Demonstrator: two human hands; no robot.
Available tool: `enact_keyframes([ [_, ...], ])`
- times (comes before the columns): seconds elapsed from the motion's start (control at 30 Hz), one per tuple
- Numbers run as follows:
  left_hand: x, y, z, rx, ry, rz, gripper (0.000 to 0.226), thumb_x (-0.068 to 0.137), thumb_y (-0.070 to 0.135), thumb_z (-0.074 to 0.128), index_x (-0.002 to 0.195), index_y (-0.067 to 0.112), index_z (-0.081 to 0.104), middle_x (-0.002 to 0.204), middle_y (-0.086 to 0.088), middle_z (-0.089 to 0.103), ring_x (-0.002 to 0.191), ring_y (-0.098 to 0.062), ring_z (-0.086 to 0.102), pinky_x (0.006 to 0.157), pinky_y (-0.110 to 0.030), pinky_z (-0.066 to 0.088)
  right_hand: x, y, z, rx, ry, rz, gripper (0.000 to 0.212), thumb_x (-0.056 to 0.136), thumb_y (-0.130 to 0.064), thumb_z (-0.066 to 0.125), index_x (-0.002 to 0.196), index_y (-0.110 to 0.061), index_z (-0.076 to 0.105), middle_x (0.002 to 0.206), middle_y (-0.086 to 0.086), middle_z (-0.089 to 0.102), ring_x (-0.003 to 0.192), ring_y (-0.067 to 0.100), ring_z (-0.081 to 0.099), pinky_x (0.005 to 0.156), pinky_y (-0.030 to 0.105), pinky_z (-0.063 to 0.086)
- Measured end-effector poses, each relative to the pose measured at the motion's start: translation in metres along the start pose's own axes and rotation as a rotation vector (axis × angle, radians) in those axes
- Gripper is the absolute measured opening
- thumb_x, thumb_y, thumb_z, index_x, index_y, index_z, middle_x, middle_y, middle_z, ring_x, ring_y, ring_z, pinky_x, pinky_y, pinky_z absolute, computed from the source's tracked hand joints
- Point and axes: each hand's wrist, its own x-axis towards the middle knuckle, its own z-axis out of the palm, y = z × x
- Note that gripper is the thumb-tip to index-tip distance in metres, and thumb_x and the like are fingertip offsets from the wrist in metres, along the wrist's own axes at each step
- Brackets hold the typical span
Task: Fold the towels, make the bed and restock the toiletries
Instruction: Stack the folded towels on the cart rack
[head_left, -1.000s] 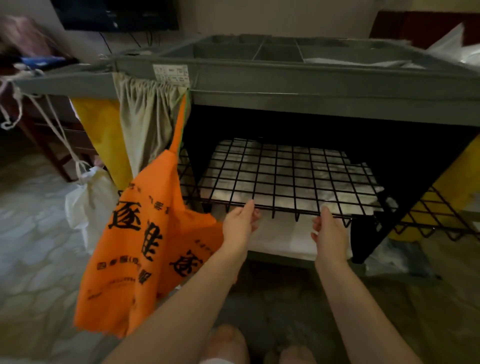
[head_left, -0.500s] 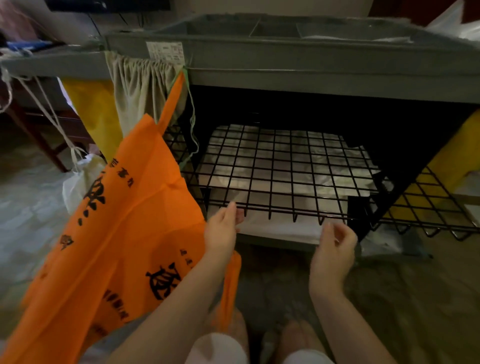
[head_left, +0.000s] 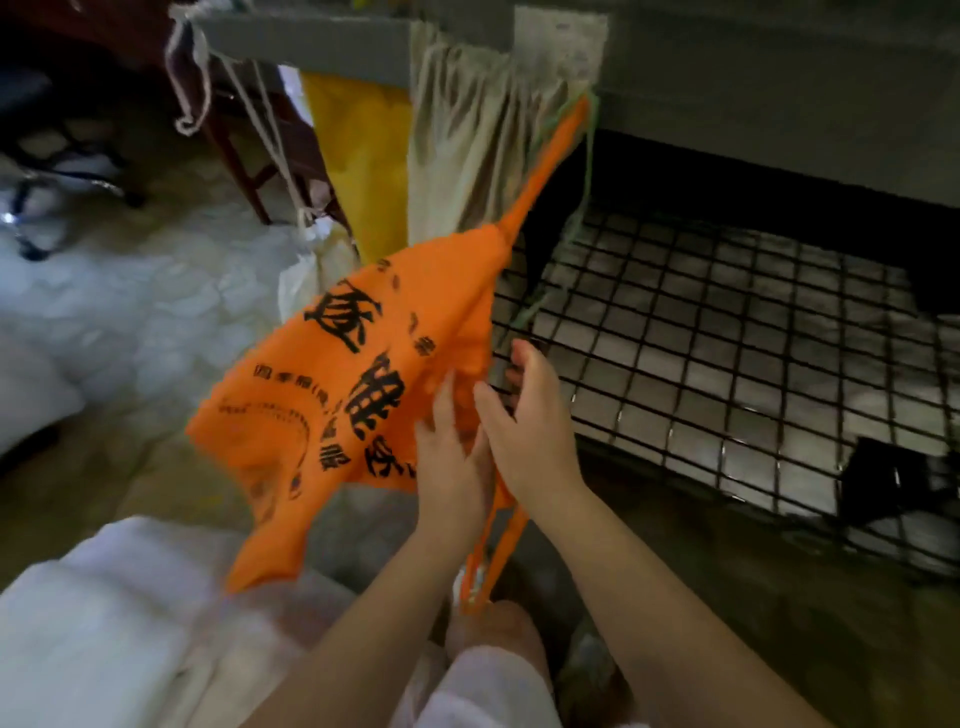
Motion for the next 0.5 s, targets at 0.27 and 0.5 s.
enact_keyframes([
  [0.27,0.092,-0.003,-0.075,0.040,-0.018,-0.097,0.057,0.099,0.046,0.037,0.149,0.023,0.023,0.153,-0.009,0.024,0.140,-0.024,0.022,0.110,-0.021,0.014,0.080,-0.068,0.075,0.160,-0.288,0.196,0.055,0.092,-0.030,0.057,0.142,-0.023,0.035,0.135,-0.002,0.052,0.124,0.013,0.048,0.101,0.028,0.038],
  [0.5,0.206,-0.005,-0.096,0.119,-0.221,-0.243,0.032,0.100,0.018,0.043,0.129,0.010,0.057,0.134,-0.014,0.055,0.125,-0.030,0.048,0.099,-0.030,0.034,0.177,-0.073,0.118,0.060,-0.151,0.441,0.054,0.088,-0.037,0.051,0.132,-0.007,0.045,0.135,0.016,0.050,0.124,0.033,0.046,0.093,0.024,0.034],
])
